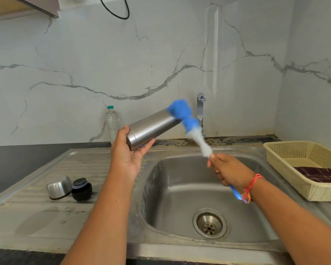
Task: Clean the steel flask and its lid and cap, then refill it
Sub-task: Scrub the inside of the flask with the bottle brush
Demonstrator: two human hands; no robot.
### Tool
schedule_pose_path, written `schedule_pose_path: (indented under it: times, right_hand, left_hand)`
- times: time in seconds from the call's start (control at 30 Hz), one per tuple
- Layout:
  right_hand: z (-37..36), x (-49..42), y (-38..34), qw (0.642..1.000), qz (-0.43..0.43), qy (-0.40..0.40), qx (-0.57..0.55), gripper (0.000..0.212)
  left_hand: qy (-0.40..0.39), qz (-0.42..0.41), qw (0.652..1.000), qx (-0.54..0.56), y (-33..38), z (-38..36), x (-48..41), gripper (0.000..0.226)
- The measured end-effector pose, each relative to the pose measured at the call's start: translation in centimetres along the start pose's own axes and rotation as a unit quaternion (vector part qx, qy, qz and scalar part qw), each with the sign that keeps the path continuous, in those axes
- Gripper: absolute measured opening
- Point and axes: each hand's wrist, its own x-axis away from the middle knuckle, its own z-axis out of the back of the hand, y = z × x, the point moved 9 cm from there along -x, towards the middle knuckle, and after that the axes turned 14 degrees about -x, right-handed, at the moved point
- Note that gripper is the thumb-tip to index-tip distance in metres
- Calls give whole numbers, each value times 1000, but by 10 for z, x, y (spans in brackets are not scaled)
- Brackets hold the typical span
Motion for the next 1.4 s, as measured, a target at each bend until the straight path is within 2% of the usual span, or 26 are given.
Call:
schedule_pose_path:
  times: [0.07, 0.13, 0.27, 0.33, 0.4, 0.53, 0.67, 0.77, 0.9, 1.03, 1.17, 1.3, 1.4]
  right_hand:
    - [5, 0, 3, 999, -21, 12, -31, 37]
    - [-9, 4, 4, 999, -33, -25, -36, 36]
    - [-44, 17, -4, 988, 4, -122, 89, 36]
    - [-44, 17, -14, 984, 50, -97, 142, 36]
    - [-40, 15, -22, 985, 83, -54, 141, 36]
    - [-41, 15, -25, 991, 92, -36, 93, 34]
    - [-32, 11, -19, 996, 73, -28, 48, 35]
    - [-29, 12, -21, 994, 76, -29, 76, 34]
    - [-33, 14, -24, 988, 105, -26, 113, 33]
    - [-45, 17, -20, 990, 101, -60, 82, 36]
    - [-62, 22, -14, 987, 70, -137, 36, 36]
    - [-68, 25, -12, 978, 82, -169, 90, 36]
    - [-69, 21, -10, 975, 95, -140, 144, 36]
  left_hand:
    - [-1, 1, 1000, -13, -1, -1, 0, 36]
    - [4, 4, 1000, -17, -3, -2, 1, 36]
    - [22, 18, 999, 37, -4, 0, 4, 44]
    - [20, 32, 998, 58, -8, 0, 7, 48]
    - [2, 53, 997, 55, -14, -5, 9, 53]
    - [-87, 89, 992, 24, -25, -30, 18, 23]
    - [-138, 119, 983, 24, -35, -48, 26, 42]
    - [-155, 110, 982, 15, -36, -49, 25, 39]
    - [-109, 98, 988, 47, -28, -36, 19, 52]
    - [-34, 75, 990, 119, -11, -18, 8, 61]
    - [24, 51, 990, 127, -6, -1, 1, 50]
    - [38, 59, 989, 129, -12, 1, 0, 51]
    - [32, 66, 988, 133, -18, -5, 1, 51]
